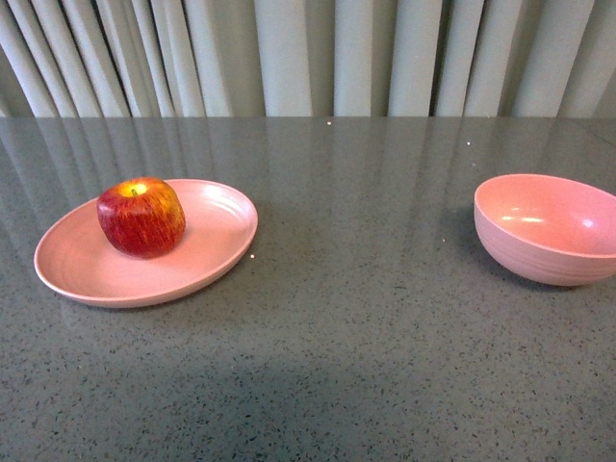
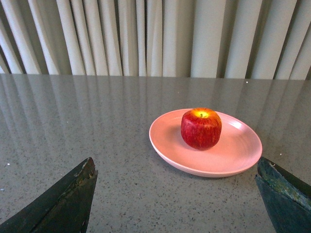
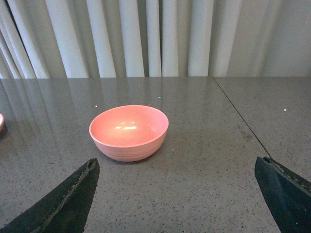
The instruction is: Move apple from plate to bowl
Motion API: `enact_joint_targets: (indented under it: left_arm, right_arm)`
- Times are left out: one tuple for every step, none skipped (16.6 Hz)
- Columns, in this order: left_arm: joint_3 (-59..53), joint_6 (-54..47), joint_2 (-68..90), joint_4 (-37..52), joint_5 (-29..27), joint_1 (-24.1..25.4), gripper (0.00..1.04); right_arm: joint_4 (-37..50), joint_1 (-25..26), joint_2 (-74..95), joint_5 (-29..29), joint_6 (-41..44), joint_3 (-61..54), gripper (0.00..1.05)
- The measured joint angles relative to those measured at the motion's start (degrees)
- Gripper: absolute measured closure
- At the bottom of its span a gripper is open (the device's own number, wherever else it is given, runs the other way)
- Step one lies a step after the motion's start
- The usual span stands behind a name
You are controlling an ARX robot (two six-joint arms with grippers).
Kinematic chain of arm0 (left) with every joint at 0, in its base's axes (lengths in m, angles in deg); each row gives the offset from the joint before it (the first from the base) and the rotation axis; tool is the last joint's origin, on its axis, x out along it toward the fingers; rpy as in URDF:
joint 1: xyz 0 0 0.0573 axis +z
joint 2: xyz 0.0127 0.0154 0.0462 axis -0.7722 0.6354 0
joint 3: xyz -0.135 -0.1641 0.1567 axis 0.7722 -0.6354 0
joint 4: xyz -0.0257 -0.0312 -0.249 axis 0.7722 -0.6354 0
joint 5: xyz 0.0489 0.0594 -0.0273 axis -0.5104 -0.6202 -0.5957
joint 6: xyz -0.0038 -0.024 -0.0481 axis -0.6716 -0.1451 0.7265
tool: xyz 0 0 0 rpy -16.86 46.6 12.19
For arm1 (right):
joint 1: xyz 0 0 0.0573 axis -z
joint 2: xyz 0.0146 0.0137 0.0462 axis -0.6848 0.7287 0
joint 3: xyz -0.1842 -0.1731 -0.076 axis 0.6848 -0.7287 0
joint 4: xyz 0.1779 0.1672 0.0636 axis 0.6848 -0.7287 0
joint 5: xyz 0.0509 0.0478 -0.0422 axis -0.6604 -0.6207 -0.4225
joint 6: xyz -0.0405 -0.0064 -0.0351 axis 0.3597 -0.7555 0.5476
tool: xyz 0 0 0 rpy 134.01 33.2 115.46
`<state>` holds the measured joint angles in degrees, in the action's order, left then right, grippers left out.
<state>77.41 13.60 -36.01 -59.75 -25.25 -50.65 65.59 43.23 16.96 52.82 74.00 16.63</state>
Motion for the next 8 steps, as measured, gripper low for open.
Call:
enact_joint_targets:
  left_arm:
    - [0.0, 0.0, 0.0, 0.0, 0.0, 0.0, 0.07]
    - [0.0, 0.0, 0.0, 0.0, 0.0, 0.0, 0.07]
    - [0.0, 0.0, 0.0, 0.0, 0.0, 0.0, 0.07]
    - [0.0, 0.0, 0.0, 0.0, 0.0, 0.0, 0.07]
    - [0.0, 0.0, 0.0, 0.0, 0.0, 0.0, 0.07]
    - [0.0, 0.0, 0.0, 0.0, 0.0, 0.0, 0.07]
    - [0.0, 0.0, 0.0, 0.0, 0.0, 0.0, 0.07]
    - [0.0, 0.0, 0.0, 0.0, 0.0, 0.0, 0.07]
  right_arm:
    - [0.0, 0.0, 0.0, 0.0, 0.0, 0.0, 0.07]
    - [0.0, 0.0, 0.0, 0.0, 0.0, 0.0, 0.07]
    - [0.0, 0.0, 0.0, 0.0, 0.0, 0.0, 0.07]
    - [0.0, 0.0, 0.0, 0.0, 0.0, 0.0, 0.07]
    - [0.0, 0.0, 0.0, 0.0, 0.0, 0.0, 0.07]
    - [0.0, 0.0, 0.0, 0.0, 0.0, 0.0, 0.07]
    - [0.0, 0.0, 0.0, 0.0, 0.0, 0.0, 0.07]
    - [0.0, 0.0, 0.0, 0.0, 0.0, 0.0, 0.07]
